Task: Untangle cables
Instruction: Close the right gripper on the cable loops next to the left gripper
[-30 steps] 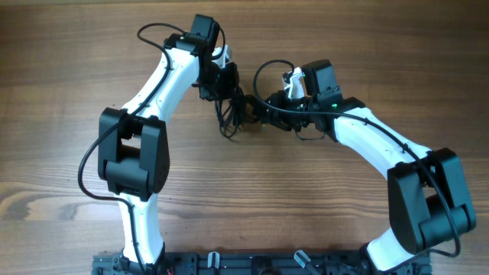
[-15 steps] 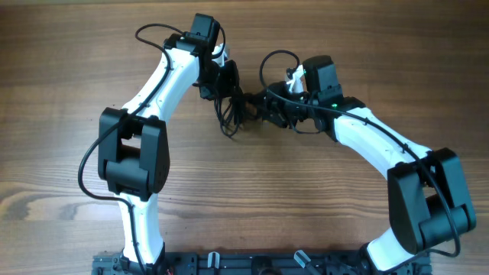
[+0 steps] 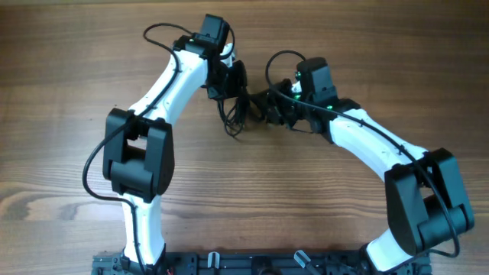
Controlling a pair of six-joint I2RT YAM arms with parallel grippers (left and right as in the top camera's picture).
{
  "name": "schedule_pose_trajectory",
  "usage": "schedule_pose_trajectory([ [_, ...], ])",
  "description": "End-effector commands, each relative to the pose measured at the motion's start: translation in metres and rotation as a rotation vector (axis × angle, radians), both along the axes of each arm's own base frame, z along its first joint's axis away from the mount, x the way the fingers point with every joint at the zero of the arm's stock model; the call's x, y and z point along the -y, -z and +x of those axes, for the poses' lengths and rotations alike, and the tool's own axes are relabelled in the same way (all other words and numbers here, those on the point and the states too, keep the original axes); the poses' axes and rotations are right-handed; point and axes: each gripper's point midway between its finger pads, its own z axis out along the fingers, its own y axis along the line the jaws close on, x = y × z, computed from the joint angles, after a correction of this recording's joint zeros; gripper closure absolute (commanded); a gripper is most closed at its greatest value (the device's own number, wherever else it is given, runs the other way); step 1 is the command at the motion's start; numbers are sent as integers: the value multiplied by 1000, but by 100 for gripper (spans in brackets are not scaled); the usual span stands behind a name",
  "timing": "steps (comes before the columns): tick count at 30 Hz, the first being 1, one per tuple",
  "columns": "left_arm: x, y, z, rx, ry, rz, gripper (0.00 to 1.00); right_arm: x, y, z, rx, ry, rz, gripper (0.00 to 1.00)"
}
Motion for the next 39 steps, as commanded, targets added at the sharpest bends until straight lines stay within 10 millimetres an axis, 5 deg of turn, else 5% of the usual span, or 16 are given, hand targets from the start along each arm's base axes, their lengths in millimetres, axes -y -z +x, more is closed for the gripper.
schedule_pose_trajectory([
  [1, 6, 9, -5, 61, 146, 54, 87, 18, 13, 15, 43, 101, -121, 68],
  [2, 7, 9, -5, 65, 153, 54, 63, 19, 14, 15, 46, 99, -125, 70],
  [4, 9, 9, -5, 70, 156, 52, 31, 19, 14, 14, 43, 98, -127, 74],
  [5, 10, 9, -4, 72, 157, 52, 3, 20, 15, 15, 47, 102, -135, 80],
  [6, 10, 9, -4, 73, 157, 51, 0, 22, 15, 17, 55, 108, -149, 87],
  [8, 10, 9, -4, 73, 157, 51, 0, 27, 16, 20, 73, 121, -177, 96],
  [17, 6, -6, -11, -28, 74, -85, 0, 26, 26, 6, 83, 1, -242, 95],
  [18, 7, -10, -13, -45, 73, -121, 9, 24, 26, 3, 75, -10, -235, 93],
  [21, -1, -14, -17, -91, 51, -159, 63, 13, 24, -7, 60, -80, -183, 91],
  [23, -11, -11, -16, -101, 32, -134, 70, 5, 19, -11, 101, -167, -163, 91],
  [29, -43, 5, 0, -30, -15, 59, 58, 5, 16, -8, 271, -325, -249, 91],
  [34, -35, 5, 1, -17, -2, 50, 63, -10, -12, -7, 347, -427, -141, 84],
  [37, -28, 5, -2, -16, 14, 50, 36, -13, -21, -8, 357, -471, -150, 89],
  [39, -23, 5, -5, -17, 27, 51, 33, -16, -24, -10, 360, -497, -159, 96],
])
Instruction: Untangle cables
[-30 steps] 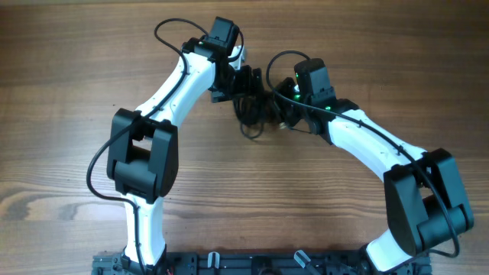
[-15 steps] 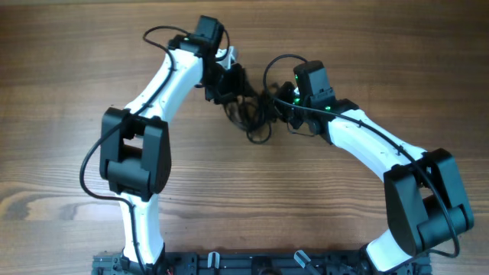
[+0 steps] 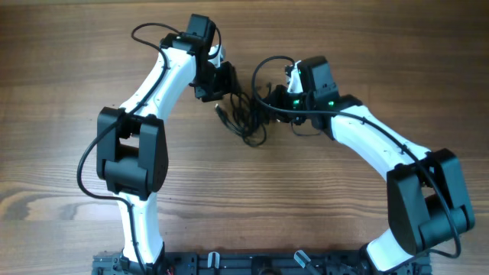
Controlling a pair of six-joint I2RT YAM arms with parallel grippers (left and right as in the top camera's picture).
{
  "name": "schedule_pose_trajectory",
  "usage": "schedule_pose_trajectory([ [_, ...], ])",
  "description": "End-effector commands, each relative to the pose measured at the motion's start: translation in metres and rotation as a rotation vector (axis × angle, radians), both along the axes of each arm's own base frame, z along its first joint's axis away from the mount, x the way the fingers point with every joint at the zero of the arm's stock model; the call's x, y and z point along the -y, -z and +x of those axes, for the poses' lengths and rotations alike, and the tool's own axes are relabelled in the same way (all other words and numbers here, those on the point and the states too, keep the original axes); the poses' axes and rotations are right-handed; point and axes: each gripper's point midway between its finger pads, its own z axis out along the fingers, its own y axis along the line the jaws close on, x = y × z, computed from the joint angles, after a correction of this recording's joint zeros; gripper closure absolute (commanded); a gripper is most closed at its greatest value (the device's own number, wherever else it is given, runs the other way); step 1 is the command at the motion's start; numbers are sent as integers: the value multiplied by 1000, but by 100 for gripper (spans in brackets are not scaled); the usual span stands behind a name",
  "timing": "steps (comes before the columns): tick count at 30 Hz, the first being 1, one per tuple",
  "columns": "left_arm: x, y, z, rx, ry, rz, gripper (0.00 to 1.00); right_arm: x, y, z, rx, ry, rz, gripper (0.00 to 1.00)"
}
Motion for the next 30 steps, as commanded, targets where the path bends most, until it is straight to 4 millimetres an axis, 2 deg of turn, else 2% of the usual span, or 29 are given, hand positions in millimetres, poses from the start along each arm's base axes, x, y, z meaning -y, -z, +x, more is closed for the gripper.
schedule_pose_trajectory([
  [1, 11, 0, -7, 7, 36, 13, 31, -18, -20, 1, 83, -125, 27, 96],
  [5, 16, -1, -10, 2, 50, 8, 20, -26, -19, -5, 104, -167, 15, 95],
  [8, 17, -1, -10, 1, 50, 4, 7, -30, -18, -10, 116, -199, 4, 96],
  [12, 36, -11, -18, -37, 77, -121, 8, -32, -14, -17, 114, -235, -12, 95],
  [15, 41, -12, -21, -42, 88, -136, 28, -31, -12, -20, 85, -224, -13, 96],
  [17, 42, -12, -22, -43, 90, -136, 34, -31, -12, -20, 53, -196, -2, 96],
  [18, 42, -12, -22, -43, 89, -136, 41, -31, -12, -20, 39, -182, 4, 95],
  [20, 42, -12, -22, -45, 87, -137, 43, -31, -12, -20, 3, -151, 16, 96],
  [23, 43, -12, -23, -45, 90, -136, 56, -31, -11, -21, -12, -138, 20, 96],
  [24, 43, -12, -23, -45, 90, -136, 69, -31, -11, -20, -10, -139, 20, 95],
  [26, 44, -12, -23, -45, 92, -136, 82, -30, -11, -20, -8, -136, 16, 96],
  [30, 44, -12, -23, -45, 93, -136, 92, -25, -8, -14, 7, -106, -19, 96],
])
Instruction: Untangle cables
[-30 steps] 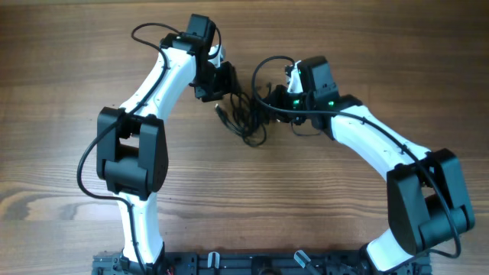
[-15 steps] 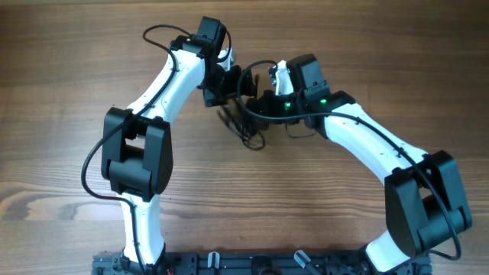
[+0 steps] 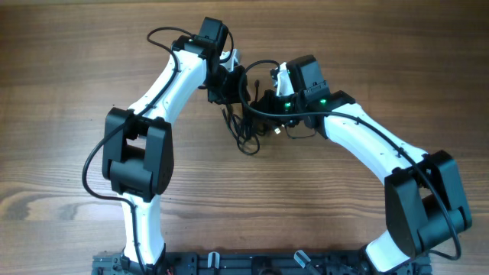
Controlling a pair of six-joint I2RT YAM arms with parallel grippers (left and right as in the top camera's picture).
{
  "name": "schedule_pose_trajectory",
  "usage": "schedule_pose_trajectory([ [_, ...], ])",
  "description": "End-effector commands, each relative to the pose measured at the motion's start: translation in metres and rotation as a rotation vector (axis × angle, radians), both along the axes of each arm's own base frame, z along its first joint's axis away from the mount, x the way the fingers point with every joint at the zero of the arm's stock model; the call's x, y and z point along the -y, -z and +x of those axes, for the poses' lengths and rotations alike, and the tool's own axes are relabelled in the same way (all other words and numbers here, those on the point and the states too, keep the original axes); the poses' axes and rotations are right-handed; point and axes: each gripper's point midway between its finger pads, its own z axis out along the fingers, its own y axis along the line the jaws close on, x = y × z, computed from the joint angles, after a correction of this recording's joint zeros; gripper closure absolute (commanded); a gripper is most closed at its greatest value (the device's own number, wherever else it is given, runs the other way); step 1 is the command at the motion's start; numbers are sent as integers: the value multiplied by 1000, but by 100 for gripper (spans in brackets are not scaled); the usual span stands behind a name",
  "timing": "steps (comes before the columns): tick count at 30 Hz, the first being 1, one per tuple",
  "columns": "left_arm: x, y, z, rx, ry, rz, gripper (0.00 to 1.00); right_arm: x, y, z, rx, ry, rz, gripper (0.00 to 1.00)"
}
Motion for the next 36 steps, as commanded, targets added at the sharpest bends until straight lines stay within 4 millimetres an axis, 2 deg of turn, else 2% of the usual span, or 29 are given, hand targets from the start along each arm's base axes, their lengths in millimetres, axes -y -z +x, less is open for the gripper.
schedule_pose_trajectory([
  [1, 6, -3, -3, 0, 18, -22, 96, 0, -1, 9, 18, 28, -22, 95],
  [2, 6, -3, -3, 0, 18, -22, 96, 1, 0, 11, 20, 38, -31, 94],
  [4, 6, -3, -3, 0, 18, -22, 96, 2, 1, 12, 23, 42, -36, 83],
  [8, 6, -3, -4, -1, 18, -22, 96, 2, 1, 12, 25, 43, -39, 82],
  [9, 6, -3, -4, -1, 18, -22, 96, 2, 1, 12, 25, 43, -39, 78],
  [11, 5, -3, -3, 1, 20, -17, 96, 2, 1, 12, 27, 42, -40, 64],
  [14, -3, 1, -2, 9, 10, 29, 96, 8, -1, 19, 36, 66, -35, 56],
  [16, -4, 2, -3, 12, 24, 35, 96, 17, -1, 26, 7, 122, -21, 56],
  [17, -4, 2, -3, 15, 33, 33, 96, 21, -1, 29, -16, 153, -12, 59],
  [18, -4, 2, -4, 16, 41, 32, 96, 25, -1, 30, -36, 179, -4, 63],
  [20, -1, 0, -5, 17, 54, 17, 96, 28, -2, 32, -58, 203, 9, 77],
  [22, -1, 0, -5, 16, 55, 12, 96, 27, -2, 30, -64, 192, 18, 83],
  [27, -1, 0, -5, 16, 55, 12, 96, 28, 1, 26, -83, 192, 7, 81],
  [30, -1, 0, -5, 16, 55, 12, 96, 30, 2, 28, -90, 213, -2, 72],
  [33, -1, 0, -5, 16, 55, 12, 96, 35, 9, 21, -200, 300, -6, 69],
  [36, -1, 0, -5, 16, 55, 12, 96, 28, 7, 13, -256, 289, 29, 68],
])
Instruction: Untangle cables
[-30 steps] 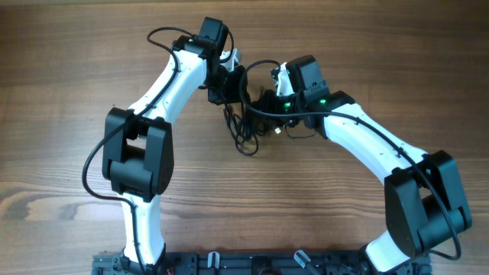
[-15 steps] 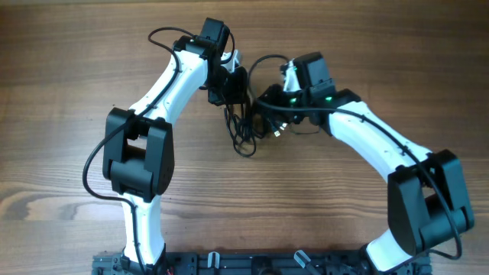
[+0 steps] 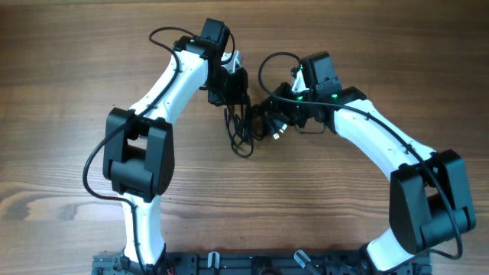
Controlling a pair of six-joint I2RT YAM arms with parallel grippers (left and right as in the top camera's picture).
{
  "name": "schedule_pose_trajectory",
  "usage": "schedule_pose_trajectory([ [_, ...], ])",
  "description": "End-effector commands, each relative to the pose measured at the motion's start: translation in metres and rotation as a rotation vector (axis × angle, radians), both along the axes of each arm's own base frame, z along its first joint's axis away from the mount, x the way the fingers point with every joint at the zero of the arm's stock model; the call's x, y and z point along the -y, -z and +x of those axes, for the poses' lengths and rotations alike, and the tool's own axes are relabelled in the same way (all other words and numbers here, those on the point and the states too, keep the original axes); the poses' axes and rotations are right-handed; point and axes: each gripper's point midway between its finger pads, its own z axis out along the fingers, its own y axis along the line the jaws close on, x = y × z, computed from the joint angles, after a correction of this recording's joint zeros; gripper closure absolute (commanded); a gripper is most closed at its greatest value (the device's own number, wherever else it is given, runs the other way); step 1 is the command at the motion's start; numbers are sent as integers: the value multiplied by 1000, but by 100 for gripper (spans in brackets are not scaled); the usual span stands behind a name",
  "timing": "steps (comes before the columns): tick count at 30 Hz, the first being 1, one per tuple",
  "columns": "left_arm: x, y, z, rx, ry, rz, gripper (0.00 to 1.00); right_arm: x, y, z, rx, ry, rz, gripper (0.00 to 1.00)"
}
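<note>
A tangle of thin black cables [image 3: 243, 137] sits at the middle of the wooden table, its loops trailing toward the front. My left gripper [image 3: 234, 92] is at the bundle's top end and looks shut on strands there. From the right, my right gripper [image 3: 270, 120] reaches in and looks shut on the bundle's right side. Next to it, small white plug ends [image 3: 276, 131] stick out. The fingertips of both grippers are mostly hidden by the wrists.
The wooden table [image 3: 69, 92] stretches all around the arms. A black rail [image 3: 229, 263] carrying the arm bases runs along the front edge. Each arm's own black supply cable loops above its wrist.
My right gripper has moved a little right and toward the front, pulling the white plug ends with it. The left gripper has barely moved. The cable loops lie slightly more spread out.
At first both grippers were close together on a compact bundle. Then the left gripper was further left and the cables lay stretched between the two. After that the grippers were close again, and now the right one has drawn slightly away with its strands.
</note>
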Motion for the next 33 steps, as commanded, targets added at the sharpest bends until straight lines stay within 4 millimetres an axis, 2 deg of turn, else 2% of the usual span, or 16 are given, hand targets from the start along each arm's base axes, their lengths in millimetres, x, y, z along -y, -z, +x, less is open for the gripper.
schedule_pose_trajectory([
  [1, -1, -1, 0, 15, 20, 1, 96, -11, -5, -3, -69, 25, 59, 66],
  [8, 2, -2, -2, 11, 24, -6, 96, -11, -3, -2, -82, 62, 46, 66],
  [11, 6, -5, -4, 1, 30, -37, 96, -13, -2, -2, -91, 78, 48, 75],
  [13, 8, -6, -5, -3, 32, -48, 96, -16, -2, -2, -83, 79, 41, 96],
  [23, 8, -6, -4, -2, 32, -48, 96, -27, -1, -9, -73, 54, 24, 96],
  [33, 8, -6, -4, 2, 32, -49, 96, -59, 0, -30, -77, 12, 13, 96],
])
